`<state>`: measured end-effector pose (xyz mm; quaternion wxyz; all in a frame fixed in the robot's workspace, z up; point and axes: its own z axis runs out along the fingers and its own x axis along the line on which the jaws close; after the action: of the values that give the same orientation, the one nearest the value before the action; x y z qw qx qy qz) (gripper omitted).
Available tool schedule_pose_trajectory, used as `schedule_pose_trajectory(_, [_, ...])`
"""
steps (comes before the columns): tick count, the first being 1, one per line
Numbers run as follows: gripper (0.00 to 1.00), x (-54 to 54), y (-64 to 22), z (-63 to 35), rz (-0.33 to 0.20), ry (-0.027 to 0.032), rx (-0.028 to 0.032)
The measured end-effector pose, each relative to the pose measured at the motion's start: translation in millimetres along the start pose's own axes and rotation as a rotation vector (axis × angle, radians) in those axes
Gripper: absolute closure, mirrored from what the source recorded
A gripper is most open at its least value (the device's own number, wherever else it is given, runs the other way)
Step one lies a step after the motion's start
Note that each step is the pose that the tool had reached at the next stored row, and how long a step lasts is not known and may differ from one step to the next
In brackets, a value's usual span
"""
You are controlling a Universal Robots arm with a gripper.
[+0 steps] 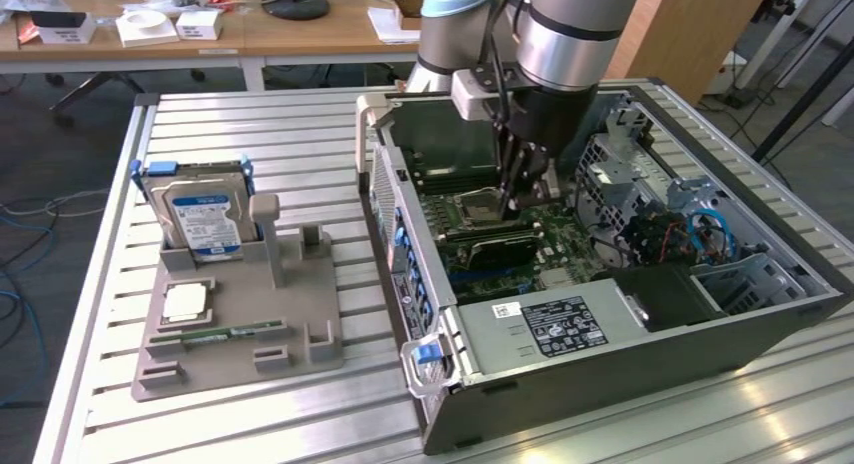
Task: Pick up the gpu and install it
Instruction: 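Press down on the gpu until it lock into place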
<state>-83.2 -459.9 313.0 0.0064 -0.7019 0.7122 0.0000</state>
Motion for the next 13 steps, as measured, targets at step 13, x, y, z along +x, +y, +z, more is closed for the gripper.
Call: schedule_pose_trajectory(13, [0.90, 0.2, 0.2, 15.2, 0.000, 0.0000, -0.0009])
